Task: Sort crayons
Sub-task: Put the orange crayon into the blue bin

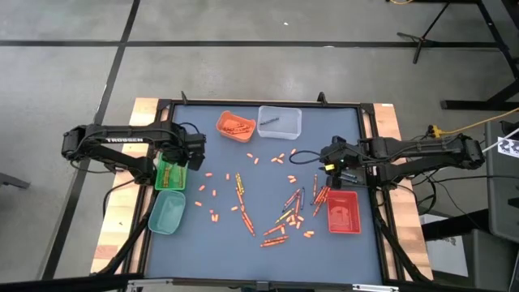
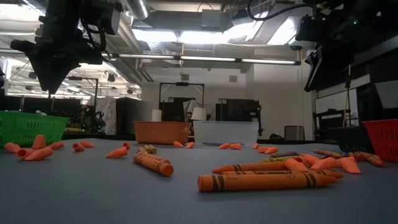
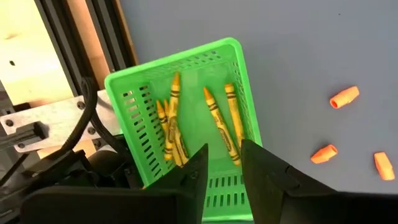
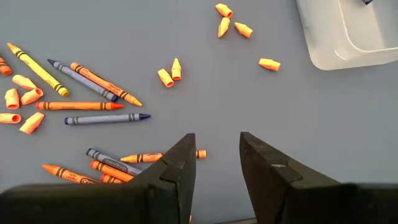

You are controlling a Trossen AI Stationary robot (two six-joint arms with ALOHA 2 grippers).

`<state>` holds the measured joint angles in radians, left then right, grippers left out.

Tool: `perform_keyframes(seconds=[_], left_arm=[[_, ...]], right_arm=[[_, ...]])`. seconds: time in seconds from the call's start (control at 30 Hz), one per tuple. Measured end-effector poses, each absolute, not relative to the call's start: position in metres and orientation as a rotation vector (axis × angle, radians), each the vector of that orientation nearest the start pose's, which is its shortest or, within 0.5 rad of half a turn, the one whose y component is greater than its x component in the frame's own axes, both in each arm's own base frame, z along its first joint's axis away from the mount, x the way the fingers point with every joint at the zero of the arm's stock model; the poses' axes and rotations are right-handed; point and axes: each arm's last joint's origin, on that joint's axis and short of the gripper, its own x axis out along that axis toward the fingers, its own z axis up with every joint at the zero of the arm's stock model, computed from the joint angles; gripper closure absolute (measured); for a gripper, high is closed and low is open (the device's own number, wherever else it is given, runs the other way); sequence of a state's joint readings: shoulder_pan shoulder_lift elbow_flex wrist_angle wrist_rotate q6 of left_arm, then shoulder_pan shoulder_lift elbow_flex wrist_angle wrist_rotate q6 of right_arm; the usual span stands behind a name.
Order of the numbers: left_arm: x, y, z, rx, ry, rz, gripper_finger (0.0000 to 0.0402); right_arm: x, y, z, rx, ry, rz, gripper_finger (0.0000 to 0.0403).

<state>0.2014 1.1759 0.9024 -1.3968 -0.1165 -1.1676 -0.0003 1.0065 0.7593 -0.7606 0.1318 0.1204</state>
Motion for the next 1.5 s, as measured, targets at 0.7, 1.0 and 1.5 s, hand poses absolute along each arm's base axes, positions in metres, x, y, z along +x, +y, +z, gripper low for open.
perform_keyframes(seconds=[0.7,1.0,1.5], left_arm=[[0.165,0.038,0.242,-0.938,1.234,1.166,0.0319],[0.178,0.041,0.243,-0.929,1.128,1.074,0.0319],[0.202,0.036,0.25,-0.765,0.897,0.94,0.0319]], right_arm=[[0.184,-0.002,0.244,0.003,0.992,-0.084,0.0281],[0.191,-0.001,0.246,-0.088,0.927,0.016,0.0281],[0.223,0.0,0.213,-0.164,1.045,0.119,0.0281]])
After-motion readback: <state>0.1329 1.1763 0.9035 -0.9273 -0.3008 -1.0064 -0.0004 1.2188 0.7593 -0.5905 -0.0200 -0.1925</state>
